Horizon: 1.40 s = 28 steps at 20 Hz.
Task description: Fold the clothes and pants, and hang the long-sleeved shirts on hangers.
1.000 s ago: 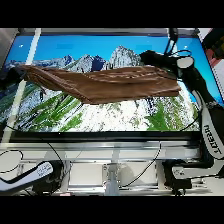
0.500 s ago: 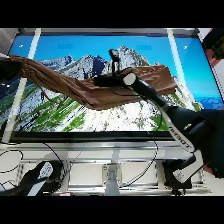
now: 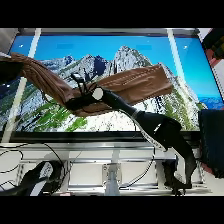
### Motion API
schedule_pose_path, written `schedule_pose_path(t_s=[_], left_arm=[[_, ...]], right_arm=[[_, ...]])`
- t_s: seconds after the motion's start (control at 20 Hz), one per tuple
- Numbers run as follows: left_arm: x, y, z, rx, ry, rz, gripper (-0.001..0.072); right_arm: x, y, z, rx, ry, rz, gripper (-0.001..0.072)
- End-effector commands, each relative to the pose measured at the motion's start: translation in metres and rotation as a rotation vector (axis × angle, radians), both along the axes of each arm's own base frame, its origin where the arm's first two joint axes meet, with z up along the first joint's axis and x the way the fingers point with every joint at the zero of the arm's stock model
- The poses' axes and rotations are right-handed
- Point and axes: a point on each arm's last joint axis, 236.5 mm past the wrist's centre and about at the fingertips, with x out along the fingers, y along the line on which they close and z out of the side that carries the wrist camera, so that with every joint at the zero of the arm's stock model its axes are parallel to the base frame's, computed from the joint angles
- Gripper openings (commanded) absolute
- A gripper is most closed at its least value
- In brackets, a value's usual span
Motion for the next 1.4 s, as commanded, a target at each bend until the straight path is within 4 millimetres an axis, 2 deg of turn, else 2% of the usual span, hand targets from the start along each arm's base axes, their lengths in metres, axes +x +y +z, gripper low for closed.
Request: schedule_pose_path(t_s=[0.0,0.1,0.25,0.4,0.55,0.6,0.65,0.75,0.85,1.0,1.1,1.15,1.25,1.35], left_arm=[[-0.001,-0.004,-0.019,0.008,0.064,-0.039,0.0029],[-0.006,-0.022,-0.039,0.002,0.136,-0.124,0.0029],[-0.006,-0.066,-0.059,-0.018,0.203,-0.270,0.0028],[-0.017,-0.134,-0.072,-0.007,0.241,-0.464,0.0028],[-0.037,-0.195,-0.088,0.024,0.278,-0.633,0.0028],[-0.036,-0.210,-0.093,0.031,0.279,-0.657,0.0028],[-0.030,-0.222,-0.099,0.043,0.269,-0.657,0.0028],[-0.004,-0.244,-0.113,0.055,0.228,-0.604,0.0029],[0.018,-0.264,-0.134,0.041,0.233,-0.544,0.0029],[0.033,-0.292,-0.181,0.024,0.304,-0.501,0.0030],[0.035,-0.309,-0.200,-0.041,0.352,-0.485,0.0040],[0.034,-0.317,-0.207,-0.081,0.381,-0.482,0.0141],[0.029,-0.323,-0.213,-0.097,0.410,-0.501,0.0660],[0.026,-0.318,-0.204,-0.076,0.383,-0.538,0.0632]], right_arm=[[-0.004,-0.004,-0.006,-0.026,0.023,0.032,0.0010],[0.022,-0.025,-0.005,-0.027,0.047,-0.019,0.0010],[0.063,-0.073,-0.008,-0.047,0.121,-0.089,0.0010],[0.109,-0.135,-0.011,-0.058,0.174,-0.177,0.0011],[0.155,-0.203,-0.010,-0.048,0.237,-0.315,0.0011],[0.167,-0.226,-0.009,-0.044,0.258,-0.355,0.0011],[0.175,-0.248,-0.007,-0.041,0.274,-0.382,0.0011],[0.184,-0.283,0.001,-0.035,0.291,-0.415,0.0012],[0.191,-0.311,0.012,-0.028,0.295,-0.442,0.0012],[0.198,-0.342,0.024,-0.018,0.291,-0.479,0.0012],[0.198,-0.354,0.026,-0.018,0.298,-0.486,0.0012],[0.196,-0.357,0.026,-0.020,0.301,-0.481,0.0013],[0.191,-0.358,0.025,-0.030,0.305,-0.460,0.0013],[0.188,-0.360,0.023,-0.050,0.307,-0.446,0.0012]])
